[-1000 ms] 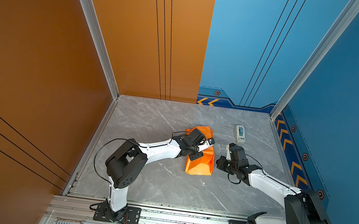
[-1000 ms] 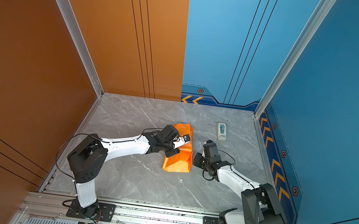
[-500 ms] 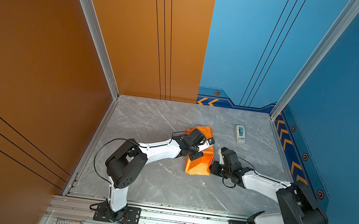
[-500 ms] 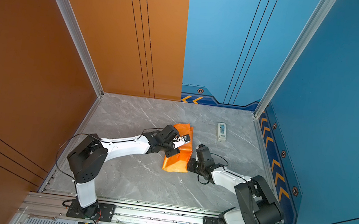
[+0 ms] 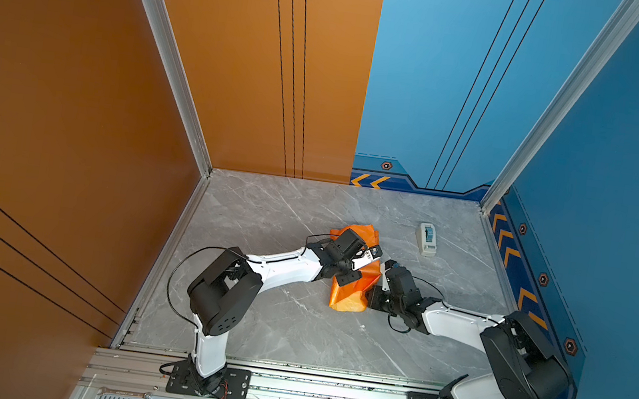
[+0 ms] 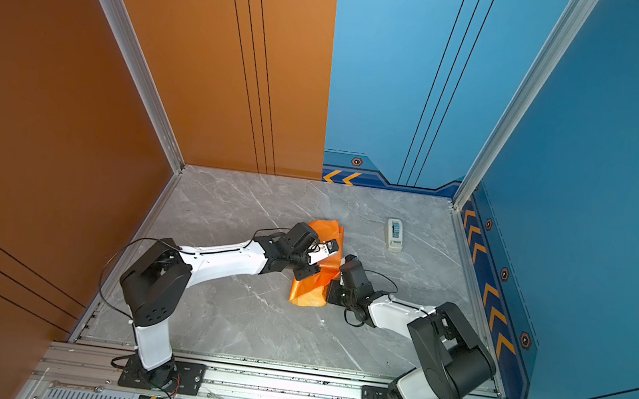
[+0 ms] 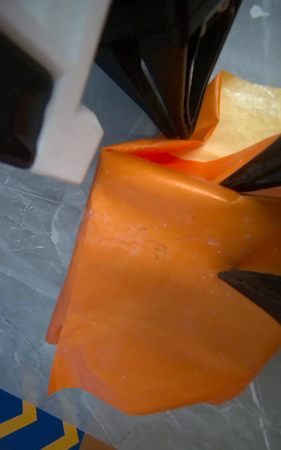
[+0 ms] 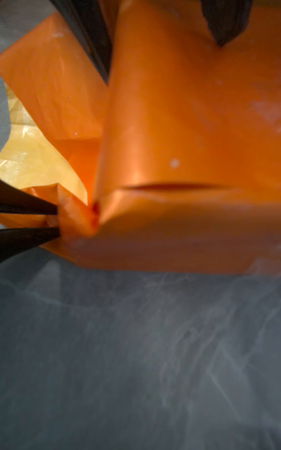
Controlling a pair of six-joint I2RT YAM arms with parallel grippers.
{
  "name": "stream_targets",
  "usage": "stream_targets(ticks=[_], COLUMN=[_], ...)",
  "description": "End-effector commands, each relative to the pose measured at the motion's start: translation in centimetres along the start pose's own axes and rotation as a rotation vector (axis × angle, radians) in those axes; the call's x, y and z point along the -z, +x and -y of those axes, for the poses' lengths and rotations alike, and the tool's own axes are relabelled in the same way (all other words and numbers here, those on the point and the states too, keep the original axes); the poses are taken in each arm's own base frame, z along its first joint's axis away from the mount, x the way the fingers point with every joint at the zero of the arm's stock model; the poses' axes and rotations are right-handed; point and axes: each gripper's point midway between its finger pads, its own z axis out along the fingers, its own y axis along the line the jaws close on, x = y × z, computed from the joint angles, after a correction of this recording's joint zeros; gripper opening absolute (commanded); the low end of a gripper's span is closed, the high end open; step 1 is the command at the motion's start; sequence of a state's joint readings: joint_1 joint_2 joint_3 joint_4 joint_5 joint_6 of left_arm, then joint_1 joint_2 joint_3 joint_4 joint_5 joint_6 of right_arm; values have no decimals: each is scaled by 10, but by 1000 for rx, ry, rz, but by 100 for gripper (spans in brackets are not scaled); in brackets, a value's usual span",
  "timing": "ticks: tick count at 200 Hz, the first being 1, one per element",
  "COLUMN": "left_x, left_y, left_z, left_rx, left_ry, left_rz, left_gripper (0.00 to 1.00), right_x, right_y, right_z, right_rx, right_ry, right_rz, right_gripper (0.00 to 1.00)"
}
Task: Wrap a gift box in wrapping paper
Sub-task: Fold the wrapping paper for the gift box.
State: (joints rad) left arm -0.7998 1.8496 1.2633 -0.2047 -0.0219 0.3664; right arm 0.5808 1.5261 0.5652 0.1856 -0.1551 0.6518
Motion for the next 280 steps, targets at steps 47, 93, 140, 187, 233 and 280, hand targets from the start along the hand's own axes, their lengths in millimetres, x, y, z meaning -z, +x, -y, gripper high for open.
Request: stream_targets(ticks=[47, 93, 140, 187, 233, 280], left_x=[-5, -6, -6, -7, -6, -6], left_y=[20, 20, 20, 19, 19, 18], left_z=[18, 18, 18, 19, 18, 17], left_rx=[10, 14, 17, 21, 21, 25], left_ry=[59, 61, 62, 69, 66, 69], left_rz=[-61, -61, -60, -58, -59, -54], left_gripper=[52, 52, 52, 52, 52, 52], right_x=[-15, -23, 2, 37, 35, 20], right_y=[-22, -3, -2, -24, -26, -30], right_z=[-9, 4, -9, -5, 34, 30], right_rx=[-16, -12, -5, -109, -249, -259], right_ry=[16, 72, -29, -154, -17, -9], right_rz=[83, 31, 25, 85, 87, 106], right_gripper=[22, 31, 45, 47, 13, 5])
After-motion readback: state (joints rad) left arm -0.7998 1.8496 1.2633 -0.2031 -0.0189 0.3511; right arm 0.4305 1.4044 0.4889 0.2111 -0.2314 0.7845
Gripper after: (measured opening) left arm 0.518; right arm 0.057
